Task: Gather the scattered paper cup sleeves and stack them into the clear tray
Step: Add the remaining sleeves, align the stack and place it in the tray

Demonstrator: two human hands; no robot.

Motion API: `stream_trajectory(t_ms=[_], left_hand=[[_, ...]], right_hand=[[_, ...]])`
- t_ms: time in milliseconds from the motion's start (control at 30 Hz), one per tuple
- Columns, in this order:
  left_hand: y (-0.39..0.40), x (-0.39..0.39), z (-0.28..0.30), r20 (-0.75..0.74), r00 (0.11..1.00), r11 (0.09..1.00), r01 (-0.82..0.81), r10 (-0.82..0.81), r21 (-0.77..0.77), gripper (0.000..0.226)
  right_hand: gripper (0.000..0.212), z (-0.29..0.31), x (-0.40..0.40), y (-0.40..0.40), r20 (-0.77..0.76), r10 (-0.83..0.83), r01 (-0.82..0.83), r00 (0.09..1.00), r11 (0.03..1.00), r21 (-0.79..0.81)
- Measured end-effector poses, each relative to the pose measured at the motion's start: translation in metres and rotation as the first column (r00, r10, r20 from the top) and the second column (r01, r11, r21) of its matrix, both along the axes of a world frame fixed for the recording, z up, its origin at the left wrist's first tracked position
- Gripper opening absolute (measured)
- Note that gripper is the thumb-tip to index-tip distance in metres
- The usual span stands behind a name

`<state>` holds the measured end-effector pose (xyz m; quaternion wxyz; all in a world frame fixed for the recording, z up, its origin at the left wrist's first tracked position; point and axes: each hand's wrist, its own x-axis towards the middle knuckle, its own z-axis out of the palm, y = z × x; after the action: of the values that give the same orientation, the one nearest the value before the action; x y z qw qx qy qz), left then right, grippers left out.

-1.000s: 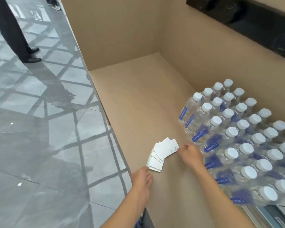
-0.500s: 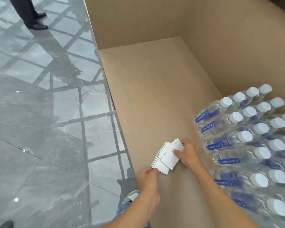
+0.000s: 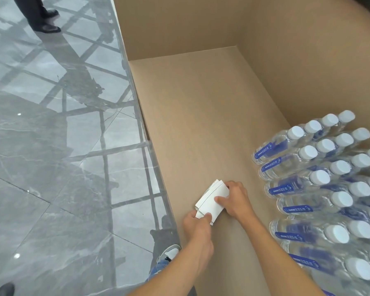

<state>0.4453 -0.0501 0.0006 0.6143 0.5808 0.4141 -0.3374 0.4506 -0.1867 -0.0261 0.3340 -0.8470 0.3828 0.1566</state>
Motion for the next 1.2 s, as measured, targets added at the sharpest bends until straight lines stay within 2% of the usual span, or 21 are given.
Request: stream_trajectory(t_ms=[100,167,333,467,633,733,867,1033,1200], left_hand=[[0.004,0.003,-0.003,0.014,1.000,1.000,-0.012,0.012,0.004,0.017],[0.007,0.006,-0.004,0.033,0.999,1.000,-0.013,0.013,0.008,0.026],[0.016,0.007,-0.008,0.078,0.994,0.997,0.082,-0.082,0.014,0.020],[0.023,0.001,-0.010,0.116,0.975,0.979,0.196,-0.188,-0.054,0.015],[0.028,-0.011,-0.008,0.194,0.893,0.894,0.432,-0.406,-0.121,0.019],[0.023,-0.029,-0.003,0.257,0.805,0.809,0.576,-0.535,-0.119,0.018],[0.012,-0.068,0.002,0.320,0.668,0.665,0.734,-0.672,-0.137,0.017],[0.008,-0.135,0.002,0.397,0.399,0.415,0.908,-0.826,-0.050,0.010],[0.015,-0.214,-0.006,0.421,0.174,0.182,0.983,-0.890,-0.022,0.014]], right_hand=[[0.067,-0.001,-0.002,0.000,-0.015,0.001,0.000,1.000,1.000,0.015],[0.065,-0.001,-0.005,0.000,-0.018,-0.019,0.020,1.000,0.999,0.043],[0.057,0.000,-0.023,0.000,-0.038,-0.154,0.159,0.987,0.962,0.222],[0.046,0.009,-0.055,0.006,0.059,-0.363,0.307,0.930,0.854,0.420],[0.035,0.022,-0.109,0.022,0.165,-0.604,0.423,0.780,0.703,0.572],[0.034,0.033,-0.149,0.033,0.211,-0.670,0.450,0.712,0.665,0.596],[0.027,0.047,-0.211,0.050,0.224,-0.808,0.563,0.546,0.551,0.616],[0.026,0.052,-0.303,0.083,0.223,-0.926,0.653,0.304,0.372,0.660],[0.027,0.042,-0.390,0.127,0.233,-0.969,0.731,0.079,0.216,0.648]])
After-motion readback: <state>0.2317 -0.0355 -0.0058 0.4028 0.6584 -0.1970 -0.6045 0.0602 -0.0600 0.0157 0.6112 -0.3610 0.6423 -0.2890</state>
